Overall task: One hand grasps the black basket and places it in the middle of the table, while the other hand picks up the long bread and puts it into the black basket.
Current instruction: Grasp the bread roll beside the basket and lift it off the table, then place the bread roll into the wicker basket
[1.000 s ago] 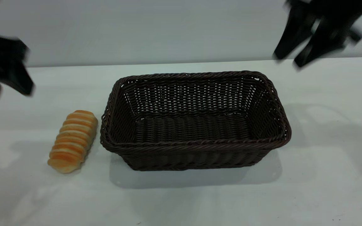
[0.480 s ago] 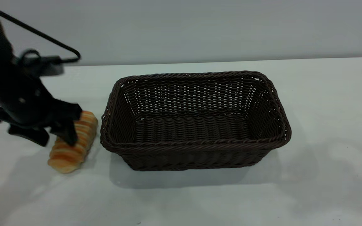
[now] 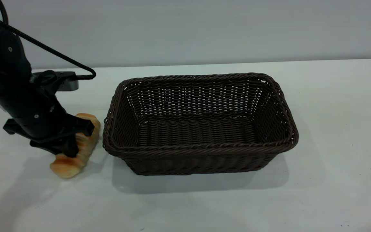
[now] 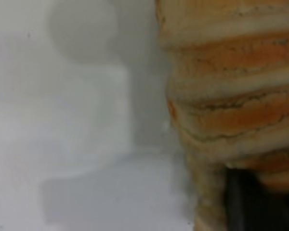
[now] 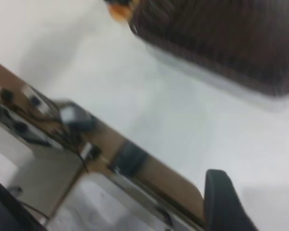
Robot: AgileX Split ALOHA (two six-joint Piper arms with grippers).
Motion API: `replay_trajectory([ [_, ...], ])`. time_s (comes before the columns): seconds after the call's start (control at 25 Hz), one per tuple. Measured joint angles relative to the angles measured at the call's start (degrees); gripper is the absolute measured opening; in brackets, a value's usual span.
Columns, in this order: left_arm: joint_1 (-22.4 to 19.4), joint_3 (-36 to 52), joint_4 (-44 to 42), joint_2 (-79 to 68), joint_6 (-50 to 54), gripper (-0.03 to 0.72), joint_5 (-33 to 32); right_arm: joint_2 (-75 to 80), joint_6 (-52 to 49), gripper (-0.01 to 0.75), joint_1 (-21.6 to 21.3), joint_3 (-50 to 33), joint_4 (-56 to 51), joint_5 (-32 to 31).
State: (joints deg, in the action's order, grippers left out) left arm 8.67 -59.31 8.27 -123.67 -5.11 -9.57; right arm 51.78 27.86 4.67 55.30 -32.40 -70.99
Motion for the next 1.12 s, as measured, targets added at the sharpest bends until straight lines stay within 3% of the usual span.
replay_trajectory([
  [0.24,-3.02,0.06,-2.55,8.41,0.15,0.089,-6.70,-11.75,-3.44,0.366,0.00,-12.93,11.34,0.06],
  [0.4,-1.95,0.06,-2.64,17.53,0.10,0.087,-8.69,-18.67,-8.42,0.365,0.00,-20.27,17.95,3.03],
  [0.52,2.41,-0.38,-2.64,22.53,0.07,0.087,-8.98,-23.81,-10.60,0.365,0.00,-24.50,20.16,6.99],
  [0.68,11.16,-2.95,-2.37,23.38,0.27,0.087,-8.15,-29.25,-12.09,0.365,0.00,-26.46,22.47,9.54],
  [0.88,20.53,-4.59,2.06,16.01,0.31,0.087,-0.52,-31.53,-13.69,0.365,0.00,-26.53,23.50,11.47],
  [1.12,23.78,-4.59,3.30,3.54,0.41,0.085,7.36,-31.79,-14.00,0.365,0.00,-26.53,23.56,11.52],
])
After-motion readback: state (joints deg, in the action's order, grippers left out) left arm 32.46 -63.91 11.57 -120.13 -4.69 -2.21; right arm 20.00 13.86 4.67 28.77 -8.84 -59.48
